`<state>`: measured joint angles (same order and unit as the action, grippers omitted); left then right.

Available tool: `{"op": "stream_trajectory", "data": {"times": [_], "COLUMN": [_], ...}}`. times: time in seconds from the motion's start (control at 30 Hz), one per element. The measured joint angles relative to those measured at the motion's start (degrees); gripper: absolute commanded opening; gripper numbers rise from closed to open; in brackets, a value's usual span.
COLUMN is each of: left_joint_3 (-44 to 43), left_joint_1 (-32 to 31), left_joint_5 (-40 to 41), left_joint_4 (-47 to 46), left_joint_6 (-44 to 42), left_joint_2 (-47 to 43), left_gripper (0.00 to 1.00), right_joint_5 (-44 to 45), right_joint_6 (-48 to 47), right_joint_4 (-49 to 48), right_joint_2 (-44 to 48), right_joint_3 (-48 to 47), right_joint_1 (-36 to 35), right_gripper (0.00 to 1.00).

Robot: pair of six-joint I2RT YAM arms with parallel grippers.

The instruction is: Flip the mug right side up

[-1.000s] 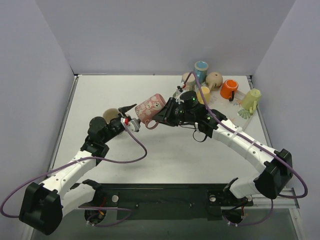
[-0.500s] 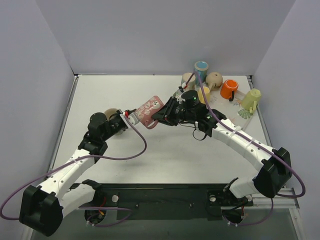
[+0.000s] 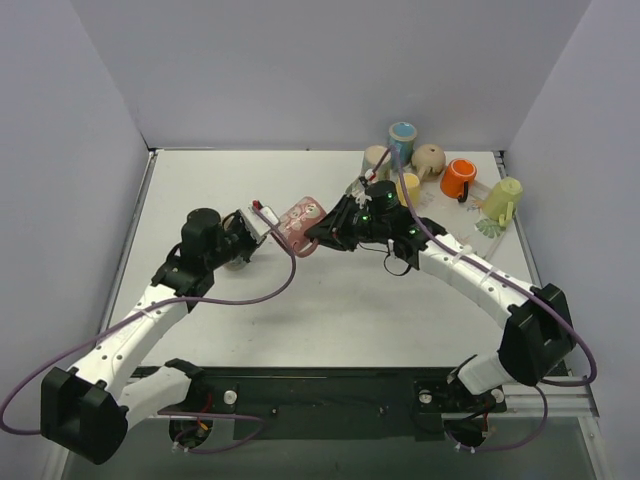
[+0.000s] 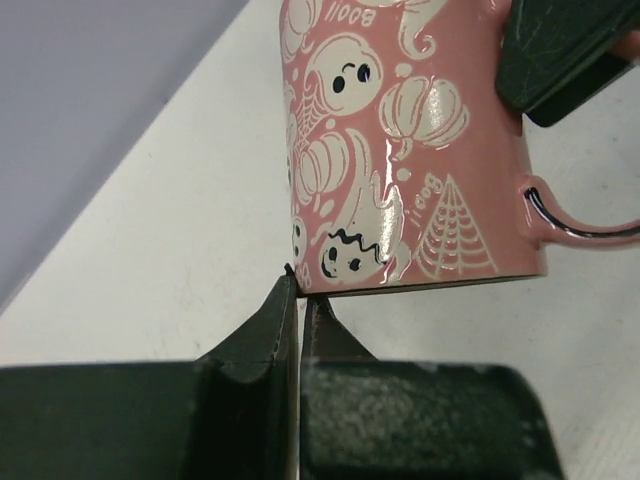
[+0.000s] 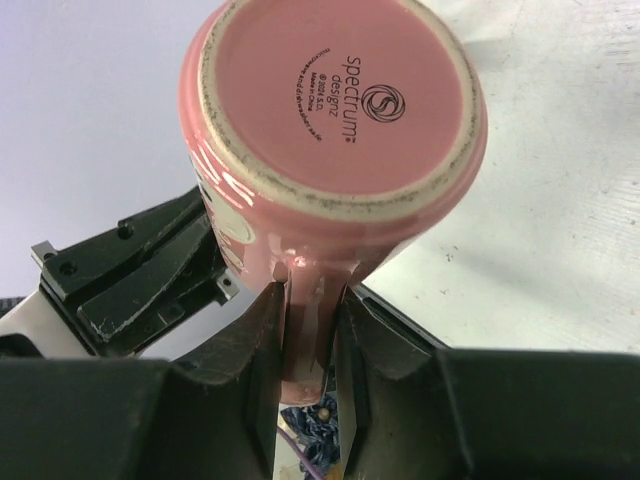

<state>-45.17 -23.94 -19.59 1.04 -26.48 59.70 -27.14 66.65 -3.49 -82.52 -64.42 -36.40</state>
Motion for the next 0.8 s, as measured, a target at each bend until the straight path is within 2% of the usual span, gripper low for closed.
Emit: {"op": "stream_trajectory", "data": {"times": [0.1, 0.13, 0.2, 0.27, 0.6, 0.67, 0.73, 0.8], "left_joint_3": [-0.1, -0.1, 0.8, 3.1, 8.8, 9.3, 10.2, 11.4], "left_joint_1": [0.0, 0.0, 0.0, 0.0, -1.3, -1.9, -2.5, -3.0], "left_joint_5": [1.9, 2.4, 3.3, 3.1, 1.7, 2.0, 2.8, 4.3], "left_joint_4": [4.2, 5.4, 5.5, 3.9, -8.6, -10.4, -12.5, -14.8], "left_joint_6": [1.0, 1.3, 1.5, 2.2, 1.2, -0.2, -1.7, -3.3], "left_joint_2": [0.2, 0.3, 0.2, -0.4, 0.0, 0.4, 0.5, 0.5], "left_gripper": [0.01, 0.20, 0.31, 0.36, 0.47, 0.47, 0.40, 0.21], "right_joint_5": [-0.8, -0.9, -1.2, -1.2, 3.5, 4.0, 4.5, 5.0], "right_joint_6": [0.4, 0.7, 1.6, 1.5, 3.3, 3.9, 4.6, 5.4], "right_joint_4": [-1.5, -2.2, -4.0, -5.8, -9.1, -9.7, -10.3, -10.8], "right_joint_2": [-2.7, -3.6, -4.9, -5.8, -7.0, -7.1, -7.1, -7.3], "right_joint_3": [0.4, 0.8, 1.7, 2.7, 4.0, 4.1, 4.1, 4.1], "right_joint_1": [0.1, 0.1, 0.1, 0.0, -0.5, -0.5, -0.5, -0.7], "right_gripper": [0.00, 0.00, 0.00, 0.00, 0.00, 0.00, 0.00, 0.00]}}
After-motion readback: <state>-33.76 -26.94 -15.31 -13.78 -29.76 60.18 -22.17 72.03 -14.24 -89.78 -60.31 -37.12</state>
